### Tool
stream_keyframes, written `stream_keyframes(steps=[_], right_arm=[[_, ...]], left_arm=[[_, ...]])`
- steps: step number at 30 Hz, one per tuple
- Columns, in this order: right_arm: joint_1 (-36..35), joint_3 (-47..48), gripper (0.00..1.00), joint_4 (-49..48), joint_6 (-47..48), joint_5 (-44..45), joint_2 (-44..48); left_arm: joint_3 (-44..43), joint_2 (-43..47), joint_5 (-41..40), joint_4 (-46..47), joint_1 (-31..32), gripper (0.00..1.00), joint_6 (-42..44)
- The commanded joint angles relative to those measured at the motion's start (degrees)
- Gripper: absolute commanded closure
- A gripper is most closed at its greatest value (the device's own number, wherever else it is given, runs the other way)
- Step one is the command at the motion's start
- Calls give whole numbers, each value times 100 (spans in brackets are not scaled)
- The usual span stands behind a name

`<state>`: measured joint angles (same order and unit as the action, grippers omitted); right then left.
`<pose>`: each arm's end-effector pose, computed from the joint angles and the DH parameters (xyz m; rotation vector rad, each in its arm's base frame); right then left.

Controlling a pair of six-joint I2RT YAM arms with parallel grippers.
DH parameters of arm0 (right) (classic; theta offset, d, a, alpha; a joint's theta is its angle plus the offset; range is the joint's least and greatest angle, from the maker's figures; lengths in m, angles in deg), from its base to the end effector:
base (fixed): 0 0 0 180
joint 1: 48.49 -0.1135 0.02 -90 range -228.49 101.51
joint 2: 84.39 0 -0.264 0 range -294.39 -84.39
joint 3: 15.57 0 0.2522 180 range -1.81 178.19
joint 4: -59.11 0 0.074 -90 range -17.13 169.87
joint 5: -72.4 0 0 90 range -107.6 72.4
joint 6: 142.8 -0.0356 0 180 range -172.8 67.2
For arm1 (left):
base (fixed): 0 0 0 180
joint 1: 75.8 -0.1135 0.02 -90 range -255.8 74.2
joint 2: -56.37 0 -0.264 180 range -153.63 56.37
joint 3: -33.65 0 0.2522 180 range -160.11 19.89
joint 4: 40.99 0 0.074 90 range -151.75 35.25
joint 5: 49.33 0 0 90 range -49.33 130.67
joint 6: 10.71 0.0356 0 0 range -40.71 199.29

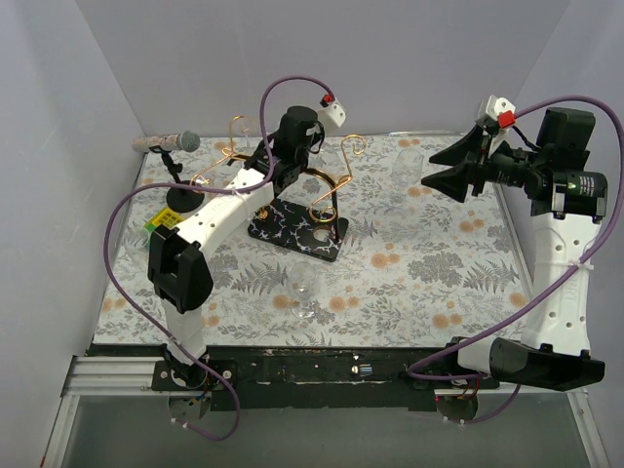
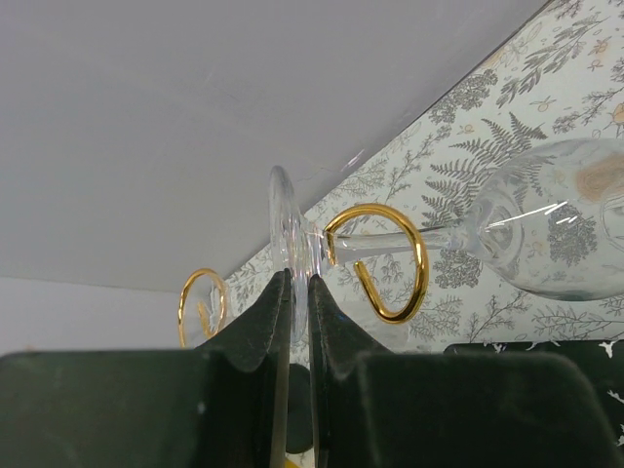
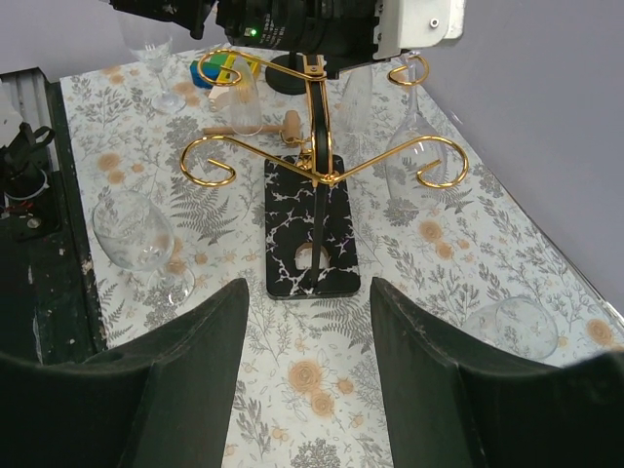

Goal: Place the wine glass upside down on the wine glass rack

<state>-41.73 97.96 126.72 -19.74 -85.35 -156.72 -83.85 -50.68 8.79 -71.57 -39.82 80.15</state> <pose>0.2104 0.0082 0.4923 -1.0469 1.4545 0.6951 0.3698 -0.2452 0.3758 0.2322 1.8544 0.1128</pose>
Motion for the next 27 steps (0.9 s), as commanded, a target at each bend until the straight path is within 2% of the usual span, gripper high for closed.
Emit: stream_keyframes(steps=[1,13,27], right_arm=[[35,-98,39,-76,52,-178,114],[35,-142,39,-93,52,-230,105],[35,-194,39,-172,-1,-274,158]], left_arm=[[-418,8,41,311,-39,100,19],[-59,438,920,171,-22,100,-42],[328,790,1307,-207,22,96,-42]])
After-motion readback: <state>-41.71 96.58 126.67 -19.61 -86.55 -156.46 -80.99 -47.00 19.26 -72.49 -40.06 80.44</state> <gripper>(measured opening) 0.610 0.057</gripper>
